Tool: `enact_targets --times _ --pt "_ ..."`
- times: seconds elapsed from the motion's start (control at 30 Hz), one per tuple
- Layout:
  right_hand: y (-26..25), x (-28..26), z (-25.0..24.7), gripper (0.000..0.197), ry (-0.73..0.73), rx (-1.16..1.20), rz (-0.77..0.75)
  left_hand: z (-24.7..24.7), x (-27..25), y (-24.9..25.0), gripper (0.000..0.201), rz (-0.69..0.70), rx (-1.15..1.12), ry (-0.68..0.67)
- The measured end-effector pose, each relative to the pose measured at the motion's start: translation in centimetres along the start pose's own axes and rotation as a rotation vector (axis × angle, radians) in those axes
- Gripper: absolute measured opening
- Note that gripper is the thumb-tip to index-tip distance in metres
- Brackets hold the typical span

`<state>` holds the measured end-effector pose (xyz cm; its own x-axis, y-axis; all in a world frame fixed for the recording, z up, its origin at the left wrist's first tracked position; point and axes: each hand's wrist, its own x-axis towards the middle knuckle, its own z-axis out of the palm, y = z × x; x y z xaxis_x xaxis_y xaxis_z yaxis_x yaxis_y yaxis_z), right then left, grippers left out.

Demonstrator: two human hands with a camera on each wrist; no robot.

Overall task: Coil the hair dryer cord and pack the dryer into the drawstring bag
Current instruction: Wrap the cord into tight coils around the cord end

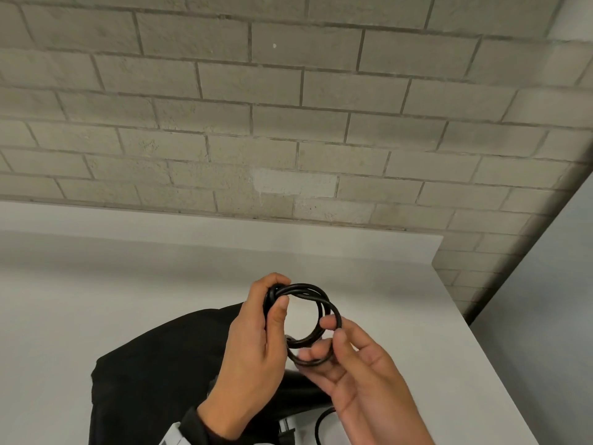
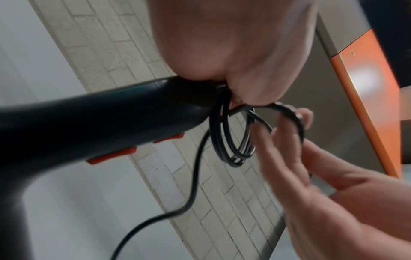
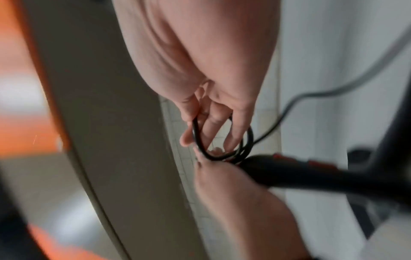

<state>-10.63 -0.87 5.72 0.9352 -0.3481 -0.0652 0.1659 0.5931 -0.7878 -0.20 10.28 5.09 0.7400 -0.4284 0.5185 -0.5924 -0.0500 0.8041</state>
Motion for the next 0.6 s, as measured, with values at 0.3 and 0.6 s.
enact_targets --times 0.3,0.6 --pt "1.5 -2.6 -3.4 0.026 -0.194 -0.531 -0.042 -1.2 1.1 -1.1 0.013 -0.018 0.036 0.066" --pt "3.4 -3.4 -7.1 0.024 -0.141 -0.742 -0.511 -0.9 1.5 -1.1 0.020 -0.019 0.035 0.070"
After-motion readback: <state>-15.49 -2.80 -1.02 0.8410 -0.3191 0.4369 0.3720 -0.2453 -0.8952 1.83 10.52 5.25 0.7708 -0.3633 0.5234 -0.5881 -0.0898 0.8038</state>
